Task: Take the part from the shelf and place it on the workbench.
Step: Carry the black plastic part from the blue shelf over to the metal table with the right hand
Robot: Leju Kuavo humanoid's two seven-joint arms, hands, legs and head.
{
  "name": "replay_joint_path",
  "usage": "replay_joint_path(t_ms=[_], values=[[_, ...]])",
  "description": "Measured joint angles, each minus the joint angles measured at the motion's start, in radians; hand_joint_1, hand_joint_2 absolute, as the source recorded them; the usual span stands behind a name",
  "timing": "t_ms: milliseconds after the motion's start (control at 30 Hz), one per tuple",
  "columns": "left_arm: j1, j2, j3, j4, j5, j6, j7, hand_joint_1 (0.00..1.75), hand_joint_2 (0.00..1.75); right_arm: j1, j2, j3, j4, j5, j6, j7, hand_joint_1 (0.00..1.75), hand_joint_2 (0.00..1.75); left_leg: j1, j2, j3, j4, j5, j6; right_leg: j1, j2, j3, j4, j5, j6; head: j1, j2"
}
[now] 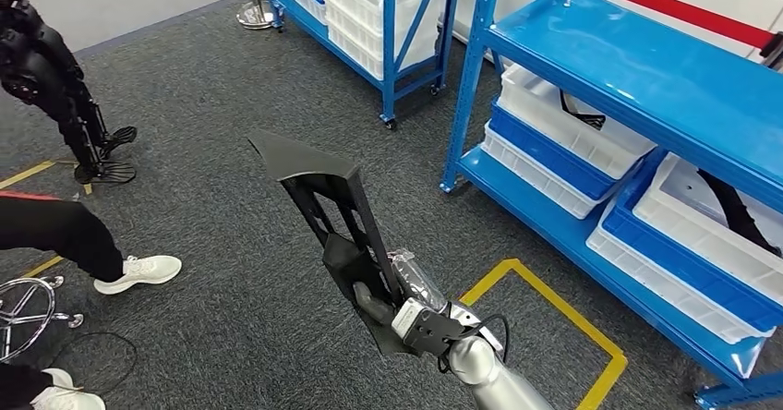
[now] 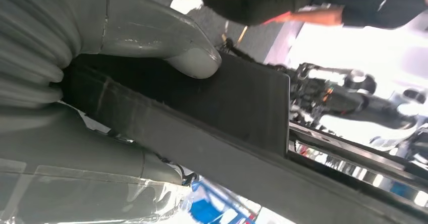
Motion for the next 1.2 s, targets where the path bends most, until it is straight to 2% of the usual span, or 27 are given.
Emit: replay_joint_path(t_ms=[67,133,167,233,267,300,333,367,400,433,500,533,567,600,667,700,733,800,867,900,933,1000,1033,1067,1100,1167,1200], values=[[-0.001,0.000,0.000,0.000,-0.002,-0.001,0.000,0.00,1.75,-0.001,0.000,0.001,0.002,0.000,0.000,0.000,1.75,1.75,-0.001,-0.021,-0.009,0.008,0.000,-0.012,-0.003,0.026,0.032,-0.075,0.025,-0.006,-0.002,0.000],[0.003,0.001,0.000,0.000,-0.005,-0.003,-0.001,0.00,1.75,-0.002,0.000,0.002,0.003,0.001,0.001,-0.001,1.75,1.75,0.003,-0.037,-0.018,0.007,0.004,-0.026,-0.001,0.016,0.035,-0.082,0.030,-0.024,-0.004,0.000],[0.006,0.002,0.000,0.000,-0.007,-0.003,-0.002,0.00,1.75,-0.004,0.001,0.003,0.003,0.000,0.002,-0.001,1.75,1.75,0.005,-0.029,-0.021,0.010,0.003,-0.031,-0.001,0.007,0.036,-0.083,0.033,-0.032,-0.004,0.000],[0.008,0.002,0.000,0.000,-0.008,-0.002,-0.002,0.00,1.75,-0.007,0.004,0.004,0.003,0.000,0.003,-0.001,1.75,1.75,0.006,0.018,-0.045,0.059,-0.028,-0.040,-0.005,-0.013,0.039,-0.087,0.037,-0.047,-0.008,0.000],[0.007,0.003,0.000,0.000,-0.008,-0.001,-0.002,0.00,1.75,-0.007,0.004,0.004,0.003,0.000,0.003,-0.002,1.75,1.75,0.007,0.048,-0.069,0.112,-0.058,-0.044,-0.003,-0.024,0.040,-0.088,0.037,-0.053,-0.010,0.000],[0.006,0.002,0.000,0.000,-0.009,-0.001,-0.002,0.00,1.75,-0.007,0.004,0.004,0.004,0.000,0.003,-0.002,1.75,1.75,0.008,0.068,-0.101,0.179,-0.090,-0.048,0.000,-0.036,0.040,-0.088,0.036,-0.058,-0.012,0.000],[0.005,0.002,0.000,0.000,-0.010,0.000,-0.002,0.00,1.75,-0.007,0.004,0.004,0.005,0.000,0.003,-0.002,1.75,1.75,0.011,0.077,-0.132,0.242,-0.115,-0.051,0.003,-0.049,0.040,-0.088,0.035,-0.060,-0.012,0.000],[0.005,0.002,0.000,0.000,-0.011,0.000,-0.002,0.00,1.75,-0.007,0.004,0.004,0.006,0.000,0.003,-0.002,1.75,1.75,0.013,0.081,-0.152,0.281,-0.125,-0.053,0.005,-0.061,0.040,-0.088,0.034,-0.061,-0.012,0.000],[0.006,0.001,0.001,0.000,-0.011,0.000,-0.002,0.00,1.75,-0.007,0.004,0.004,0.007,0.000,0.003,-0.002,1.75,1.75,0.015,0.084,-0.154,0.284,-0.117,-0.054,0.006,-0.073,0.040,-0.088,0.033,-0.061,-0.012,0.000],[0.007,0.002,0.001,0.000,-0.011,0.000,-0.002,0.00,1.75,-0.007,0.004,0.004,0.008,0.000,0.003,-0.002,1.75,1.75,0.017,0.090,-0.135,0.248,-0.093,-0.054,0.007,-0.084,0.041,-0.088,0.032,-0.061,-0.012,0.000],[0.005,0.002,0.001,0.000,-0.011,0.000,-0.002,0.00,1.75,-0.009,0.005,0.004,0.008,0.000,0.004,-0.002,1.75,1.75,0.015,0.126,-0.061,0.115,-0.039,-0.050,0.010,-0.102,0.045,-0.087,0.028,-0.058,-0.013,0.000],[0.004,0.002,0.001,0.000,-0.011,0.001,-0.002,0.00,1.75,-0.010,0.005,0.004,0.008,0.000,0.004,-0.002,1.75,1.75,0.012,0.142,-0.032,0.062,-0.024,-0.045,0.013,-0.110,0.047,-0.087,0.025,-0.054,-0.011,0.000],[0.002,0.002,0.001,0.000,-0.011,0.001,-0.002,0.00,1.75,-0.011,0.004,0.004,0.008,0.000,0.004,-0.002,1.75,1.75,0.008,0.152,-0.017,0.032,-0.019,-0.041,0.017,-0.117,0.048,-0.087,0.023,-0.049,-0.010,0.000],[0.000,0.002,0.001,0.000,-0.012,0.001,-0.002,0.00,1.75,-0.012,0.004,0.004,0.008,0.000,0.004,-0.002,1.75,1.75,0.003,0.151,-0.015,0.023,-0.021,-0.035,0.020,-0.126,0.049,-0.088,0.021,-0.044,-0.009,0.000],[0.000,0.002,0.002,0.000,-0.013,0.001,-0.002,0.00,1.75,-0.013,0.006,0.004,0.008,0.000,0.004,-0.002,1.75,1.75,0.000,0.127,-0.013,0.016,-0.016,-0.021,0.020,-0.137,0.051,-0.089,0.017,-0.032,-0.007,0.000],[0.001,0.002,0.003,0.000,-0.014,0.001,-0.002,0.00,1.75,-0.013,0.007,0.005,0.008,0.000,0.005,-0.002,1.75,1.75,0.001,0.116,-0.009,0.009,-0.012,-0.013,0.019,-0.127,0.049,-0.079,0.010,-0.027,-0.007,0.000],[0.001,0.002,0.005,0.000,-0.014,0.001,-0.001,0.00,1.75,-0.013,0.007,0.005,0.008,-0.001,0.005,-0.003,1.75,1.75,0.002,0.106,-0.005,0.002,-0.007,-0.005,0.017,-0.106,0.038,-0.052,-0.005,-0.027,-0.006,0.000],[-0.002,0.002,0.009,0.000,-0.014,-0.002,-0.002,0.00,1.75,-0.011,0.006,0.006,0.009,-0.001,0.005,-0.004,1.75,1.75,0.003,0.083,-0.003,-0.003,-0.003,0.005,0.013,-0.056,-0.017,0.065,-0.058,-0.033,-0.004,0.000],[-0.004,0.002,0.010,0.000,-0.014,-0.006,-0.003,0.00,1.75,-0.006,0.001,0.006,0.010,-0.001,0.005,-0.004,1.75,1.75,0.002,0.056,-0.004,-0.003,-0.003,0.008,0.011,-0.038,-0.078,0.179,-0.096,-0.034,-0.004,0.000],[-0.003,0.002,0.010,0.000,-0.014,-0.006,-0.003,0.00,1.75,-0.004,0.000,0.006,0.011,-0.001,0.005,-0.004,1.75,1.75,0.001,0.042,-0.004,-0.002,-0.003,0.008,0.011,-0.036,-0.087,0.190,-0.093,-0.028,-0.004,0.000],[-0.002,0.001,0.011,0.000,-0.014,-0.006,-0.003,0.00,1.75,-0.003,-0.001,0.006,0.011,0.000,0.005,-0.004,1.75,1.75,0.001,0.028,-0.003,-0.001,-0.003,0.008,0.010,-0.033,-0.076,0.161,-0.074,-0.019,-0.004,0.000],[-0.001,0.000,0.012,0.000,-0.014,-0.005,-0.003,0.00,1.75,-0.003,-0.001,0.006,0.011,0.000,0.005,-0.004,1.75,1.75,0.001,0.002,-0.002,0.002,-0.003,0.005,0.006,-0.010,-0.014,0.024,-0.014,-0.003,-0.003,0.000],[-0.001,0.000,0.013,0.000,-0.014,-0.004,-0.003,0.00,1.75,-0.003,0.000,0.007,0.010,0.000,0.006,-0.004,1.75,1.75,0.000,-0.010,-0.003,0.004,-0.004,0.001,0.004,0.002,0.013,-0.037,0.009,-0.002,-0.003,0.000],[-0.001,0.000,0.015,0.000,-0.014,-0.002,-0.004,0.00,1.75,-0.003,0.001,0.008,0.010,0.000,0.006,-0.004,1.75,1.75,-0.001,-0.019,-0.005,0.005,-0.004,-0.005,0.003,0.011,0.030,-0.076,0.023,-0.006,-0.004,0.000],[0.001,0.000,0.016,0.000,-0.014,-0.001,-0.004,0.00,1.75,-0.003,0.002,0.009,0.010,0.000,0.008,-0.004,1.75,1.75,-0.001,-0.026,-0.008,0.006,-0.004,-0.010,0.005,0.014,0.036,-0.088,0.028,-0.013,-0.004,0.000],[0.007,0.000,0.018,0.000,-0.015,0.001,-0.006,0.00,1.75,-0.004,0.006,0.011,0.010,0.000,0.010,-0.004,1.75,1.75,0.003,-0.035,-0.013,0.005,-0.002,-0.022,0.005,0.000,0.040,-0.092,0.034,-0.028,-0.005,0.000],[0.009,0.000,0.019,0.000,-0.016,0.002,-0.007,0.00,1.75,-0.005,0.008,0.012,0.009,0.000,0.011,-0.003,1.75,1.75,0.004,-0.023,-0.017,0.012,-0.007,-0.027,0.003,-0.008,0.043,-0.097,0.037,-0.035,-0.004,0.000]])
